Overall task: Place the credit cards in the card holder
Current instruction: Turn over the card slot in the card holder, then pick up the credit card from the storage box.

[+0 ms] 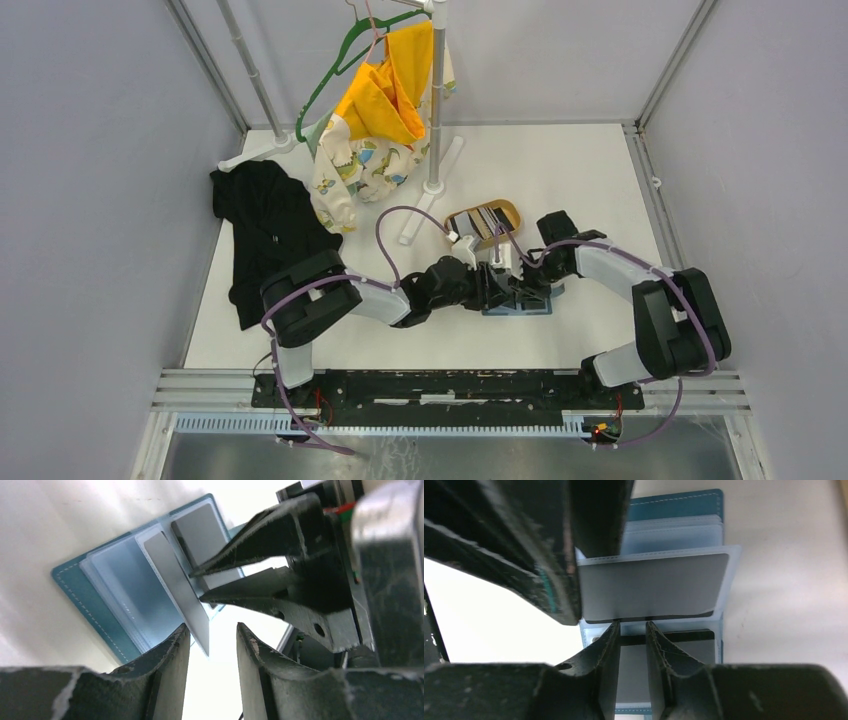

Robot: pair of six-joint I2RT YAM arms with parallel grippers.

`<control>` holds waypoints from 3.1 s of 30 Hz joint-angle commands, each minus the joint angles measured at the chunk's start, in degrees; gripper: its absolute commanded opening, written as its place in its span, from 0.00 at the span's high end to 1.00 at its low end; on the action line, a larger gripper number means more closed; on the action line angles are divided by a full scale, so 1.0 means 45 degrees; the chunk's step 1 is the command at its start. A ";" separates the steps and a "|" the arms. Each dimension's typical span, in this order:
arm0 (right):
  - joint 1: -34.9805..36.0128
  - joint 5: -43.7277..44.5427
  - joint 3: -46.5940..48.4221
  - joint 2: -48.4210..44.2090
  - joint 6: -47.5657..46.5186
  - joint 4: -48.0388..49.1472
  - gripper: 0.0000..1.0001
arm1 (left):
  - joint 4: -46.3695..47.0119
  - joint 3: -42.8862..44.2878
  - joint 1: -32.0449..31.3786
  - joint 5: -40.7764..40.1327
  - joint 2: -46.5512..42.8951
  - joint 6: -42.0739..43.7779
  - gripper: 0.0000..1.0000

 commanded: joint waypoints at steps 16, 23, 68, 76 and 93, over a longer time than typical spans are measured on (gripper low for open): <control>-0.3343 -0.0362 0.0162 -0.2973 0.1542 0.1319 0.59 | 0.2626 0.1836 -0.0081 0.1829 0.1713 -0.0942 0.45; -0.3801 -0.0371 -0.0007 -0.3419 0.2215 0.1958 0.57 | 0.2186 0.2974 -0.0343 0.2102 0.2485 -0.0928 0.38; -0.1449 -0.1172 0.6966 0.4739 1.2139 0.5550 0.12 | 0.0015 -0.1531 0.3591 -0.2931 -0.3808 0.5017 0.20; -0.1396 -0.1126 0.7113 0.5649 1.3157 0.5551 0.16 | -0.0025 -0.1446 0.3593 -0.2792 -0.3649 0.4935 0.20; -0.1156 -0.2051 0.7120 0.6854 1.5236 0.5663 0.23 | -0.0043 -0.1516 0.3573 -0.2645 -0.3686 0.5010 0.20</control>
